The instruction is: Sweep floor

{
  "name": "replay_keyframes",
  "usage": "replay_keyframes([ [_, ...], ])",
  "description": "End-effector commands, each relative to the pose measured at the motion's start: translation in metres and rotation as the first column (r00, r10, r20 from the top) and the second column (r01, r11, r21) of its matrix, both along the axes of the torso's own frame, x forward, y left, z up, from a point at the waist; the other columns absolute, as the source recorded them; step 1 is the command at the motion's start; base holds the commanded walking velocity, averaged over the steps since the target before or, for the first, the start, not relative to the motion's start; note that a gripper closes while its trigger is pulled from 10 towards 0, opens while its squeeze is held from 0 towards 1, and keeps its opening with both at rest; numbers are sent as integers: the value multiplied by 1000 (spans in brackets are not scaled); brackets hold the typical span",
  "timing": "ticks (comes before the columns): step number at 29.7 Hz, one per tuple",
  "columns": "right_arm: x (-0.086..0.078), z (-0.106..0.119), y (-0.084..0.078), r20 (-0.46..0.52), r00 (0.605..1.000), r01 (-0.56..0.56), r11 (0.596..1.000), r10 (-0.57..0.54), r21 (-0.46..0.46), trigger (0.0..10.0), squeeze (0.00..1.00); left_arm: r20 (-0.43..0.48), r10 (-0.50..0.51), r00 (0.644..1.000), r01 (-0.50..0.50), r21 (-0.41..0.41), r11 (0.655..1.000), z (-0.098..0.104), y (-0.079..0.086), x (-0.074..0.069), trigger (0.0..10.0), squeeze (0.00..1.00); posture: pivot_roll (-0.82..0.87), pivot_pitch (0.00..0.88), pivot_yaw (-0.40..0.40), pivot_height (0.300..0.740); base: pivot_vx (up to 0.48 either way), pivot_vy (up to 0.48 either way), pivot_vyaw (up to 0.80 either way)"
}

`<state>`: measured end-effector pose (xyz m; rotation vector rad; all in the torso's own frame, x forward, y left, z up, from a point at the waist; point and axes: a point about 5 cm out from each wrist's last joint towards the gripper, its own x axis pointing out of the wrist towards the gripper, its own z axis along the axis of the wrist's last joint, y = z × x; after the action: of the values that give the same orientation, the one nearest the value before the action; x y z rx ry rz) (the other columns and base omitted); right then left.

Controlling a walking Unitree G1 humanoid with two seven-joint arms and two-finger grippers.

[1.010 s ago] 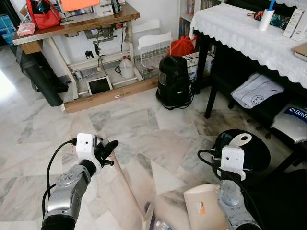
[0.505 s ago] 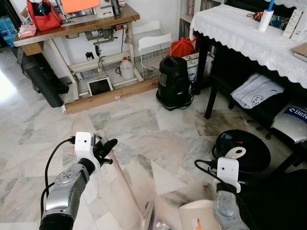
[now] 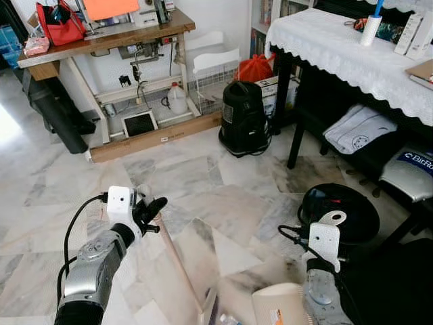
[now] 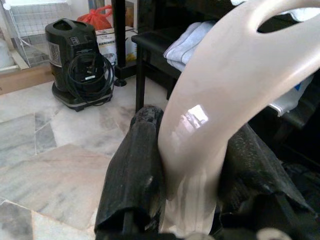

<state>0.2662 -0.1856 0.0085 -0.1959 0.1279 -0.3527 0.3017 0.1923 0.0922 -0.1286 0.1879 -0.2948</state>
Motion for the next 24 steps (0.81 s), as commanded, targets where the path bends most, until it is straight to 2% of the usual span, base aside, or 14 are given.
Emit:
replay_keyframes([
  [1,-14,-22,15,-123,992,5,996,6,89,10000,0,0,40,999,-40,75,996,1,8,2,10000,0,-6,36,106,740,0,0,0],
  [5,-12,-21,15,-118,993,-1,996,12,93,10000,0,3,109,994,-109,132,985,-1,15,5,10000,0,-5,36,105,740,0,0,0],
  [13,-12,-20,12,-114,993,-1,995,12,99,10000,0,6,137,991,-134,228,964,-5,19,7,10000,0,-13,34,100,740,0,0,0],
  [17,-11,-19,11,-111,994,1,995,10,98,10000,0,-18,124,992,-117,219,969,-9,18,7,10000,0,-13,34,98,740,0,0,0],
  [20,-10,-18,10,-107,994,2,995,8,96,10000,0,-79,91,993,-74,191,979,-17,12,7,10000,0,-16,32,97,740,0,0,0],
  [23,-9,-17,10,-104,995,2,995,8,97,10000,0,-79,95,992,-80,178,981,-17,10,10,10000,0,-25,33,96,740,0,0,0],
  [24,-8,-16,8,-98,995,4,995,5,96,10000,0,-95,103,990,-90,133,987,-16,8,14,10000,0,-29,33,95,740,0,0,0],
])
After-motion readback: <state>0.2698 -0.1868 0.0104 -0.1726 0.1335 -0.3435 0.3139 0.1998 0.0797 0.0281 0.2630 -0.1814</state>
